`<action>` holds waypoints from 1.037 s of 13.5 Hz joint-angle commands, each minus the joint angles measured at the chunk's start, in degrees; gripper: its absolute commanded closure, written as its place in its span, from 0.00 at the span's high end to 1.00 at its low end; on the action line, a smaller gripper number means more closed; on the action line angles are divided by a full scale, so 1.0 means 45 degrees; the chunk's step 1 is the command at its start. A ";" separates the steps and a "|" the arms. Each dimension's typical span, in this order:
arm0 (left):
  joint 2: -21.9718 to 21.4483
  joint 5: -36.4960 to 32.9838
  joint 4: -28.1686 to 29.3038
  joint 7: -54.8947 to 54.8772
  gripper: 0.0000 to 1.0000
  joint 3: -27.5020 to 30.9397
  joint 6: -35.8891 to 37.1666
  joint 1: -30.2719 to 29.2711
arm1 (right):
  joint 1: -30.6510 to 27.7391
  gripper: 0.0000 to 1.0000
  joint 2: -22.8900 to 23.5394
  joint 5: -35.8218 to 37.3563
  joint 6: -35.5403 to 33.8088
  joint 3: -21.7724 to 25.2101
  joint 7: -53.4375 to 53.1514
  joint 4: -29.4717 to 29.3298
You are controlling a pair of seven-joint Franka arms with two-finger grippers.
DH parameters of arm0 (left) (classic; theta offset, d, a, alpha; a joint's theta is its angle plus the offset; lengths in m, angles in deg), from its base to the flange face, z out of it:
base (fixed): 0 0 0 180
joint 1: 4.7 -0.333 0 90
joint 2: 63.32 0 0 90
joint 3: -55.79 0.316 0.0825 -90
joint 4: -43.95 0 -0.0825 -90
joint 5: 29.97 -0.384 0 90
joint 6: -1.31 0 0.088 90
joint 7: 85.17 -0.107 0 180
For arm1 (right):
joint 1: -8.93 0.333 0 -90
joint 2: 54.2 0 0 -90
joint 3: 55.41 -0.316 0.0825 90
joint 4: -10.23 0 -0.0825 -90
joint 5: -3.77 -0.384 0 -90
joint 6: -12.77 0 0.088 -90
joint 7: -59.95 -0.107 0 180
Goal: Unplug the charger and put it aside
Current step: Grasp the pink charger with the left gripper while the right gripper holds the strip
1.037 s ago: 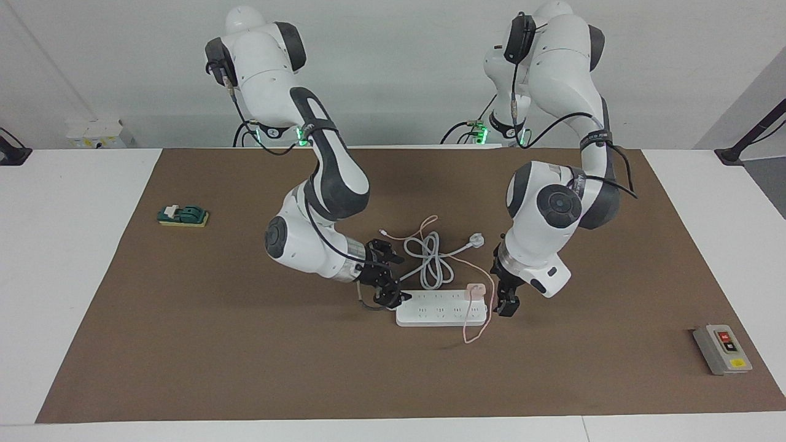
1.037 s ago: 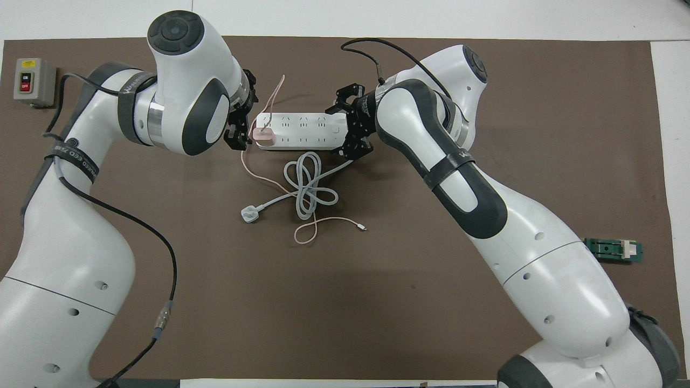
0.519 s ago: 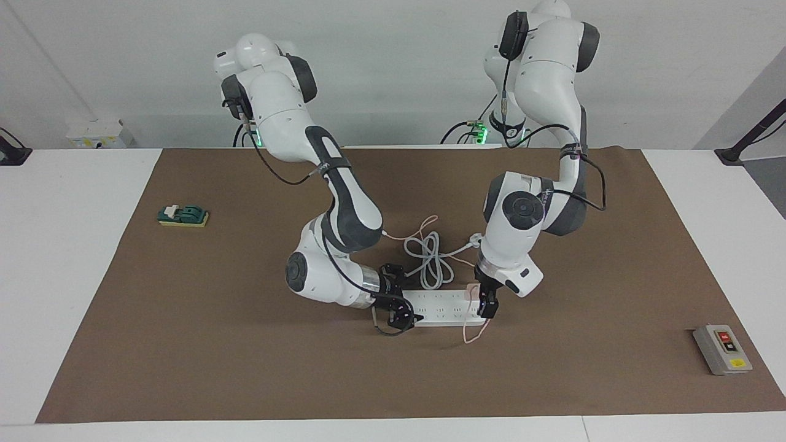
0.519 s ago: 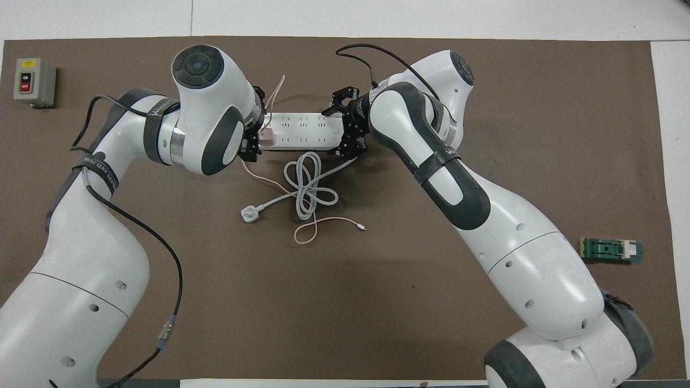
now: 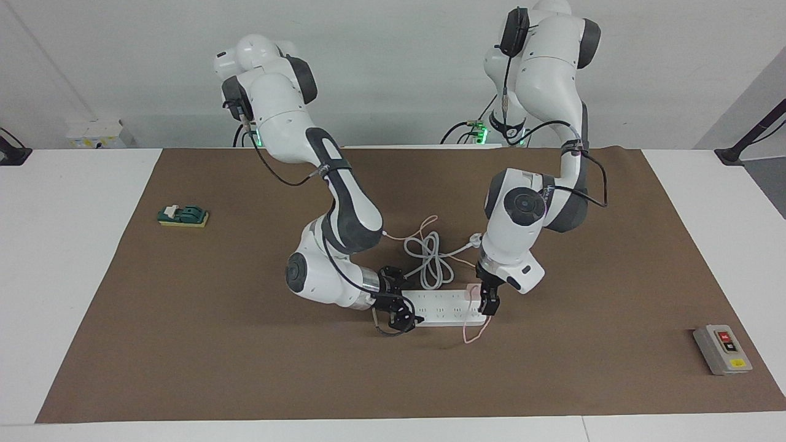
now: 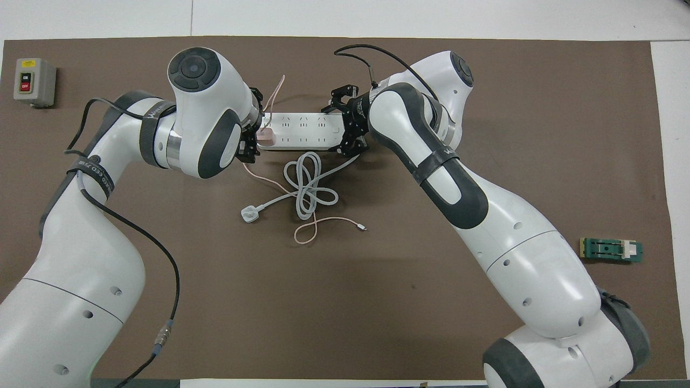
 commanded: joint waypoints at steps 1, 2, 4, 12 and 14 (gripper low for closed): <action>-0.0498 -0.0224 0.0673 0.0318 0.00 0.0169 -0.0283 0.0236 | 0.0424 1.00 0.0450 -0.0129 0.1068 0.0018 0.0263 -0.0206; -0.0498 -0.0224 0.0673 0.0318 0.00 0.0169 -0.0283 0.0236 | 0.0347 0.98 0.0450 -0.0129 0.1031 -0.0001 0.0282 -0.0126; -0.0498 -0.0224 0.0673 0.0299 0.00 0.0169 -0.0283 0.0236 | 0.0346 0.83 0.0450 -0.0168 0.1089 -0.0001 0.0282 0.0049; -0.0341 -0.0908 -0.1296 -0.0693 0.00 0.0130 0.2990 -0.0153 | 0.0366 0.73 0.0450 -0.0227 0.1167 -0.0001 0.0282 0.0109; -0.0458 -0.0733 -0.2078 -0.2136 0.00 0.0266 0.4534 -0.0329 | 0.0366 0.73 0.0450 -0.0246 0.1167 -0.0001 0.0282 0.0109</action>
